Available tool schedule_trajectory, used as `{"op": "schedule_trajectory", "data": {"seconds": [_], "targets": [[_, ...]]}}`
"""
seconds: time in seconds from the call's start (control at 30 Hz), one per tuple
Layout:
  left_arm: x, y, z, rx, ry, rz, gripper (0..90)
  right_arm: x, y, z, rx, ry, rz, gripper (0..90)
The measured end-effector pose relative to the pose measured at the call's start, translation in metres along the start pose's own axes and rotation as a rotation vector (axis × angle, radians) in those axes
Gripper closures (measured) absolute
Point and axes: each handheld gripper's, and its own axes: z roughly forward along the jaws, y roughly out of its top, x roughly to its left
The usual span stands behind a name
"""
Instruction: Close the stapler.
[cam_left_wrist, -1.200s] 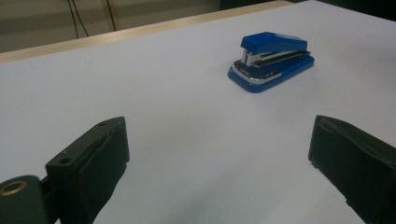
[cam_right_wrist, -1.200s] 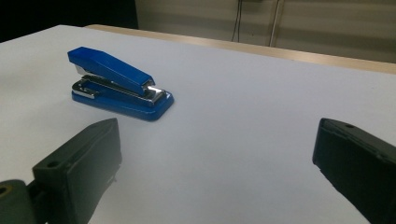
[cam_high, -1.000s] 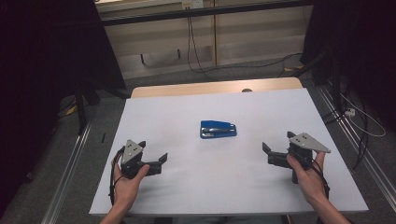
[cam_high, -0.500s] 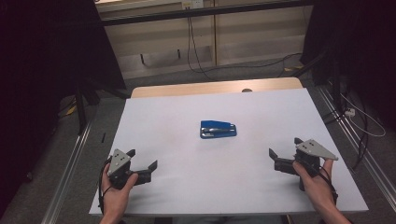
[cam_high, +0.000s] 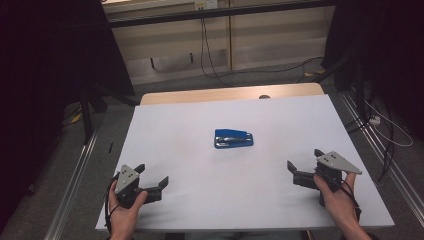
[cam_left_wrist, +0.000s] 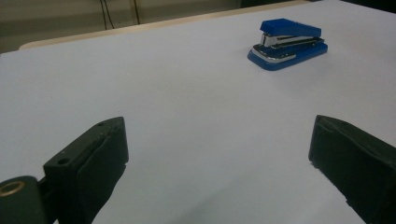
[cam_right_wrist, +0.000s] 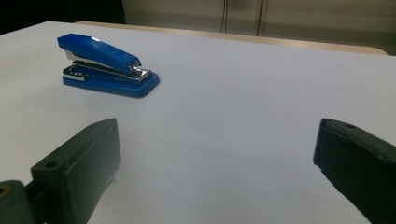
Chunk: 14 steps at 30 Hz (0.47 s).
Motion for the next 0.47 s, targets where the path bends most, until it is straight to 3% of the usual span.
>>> {"op": "schedule_trajectory", "data": {"seconds": [0.13, 0.47], "targets": [[0.0026, 0.0, -0.0005, -0.018, 0.006, -0.033, 4.9, 0.0017, -0.0001, 0.0022, -0.002, -0.006, 0.002, 0.5], [-0.0018, 0.0, 0.0041, 0.02, -0.014, 0.012, 4.8, 0.006, 0.0002, 0.004, 0.005, 0.008, -0.015, 0.1]]}}
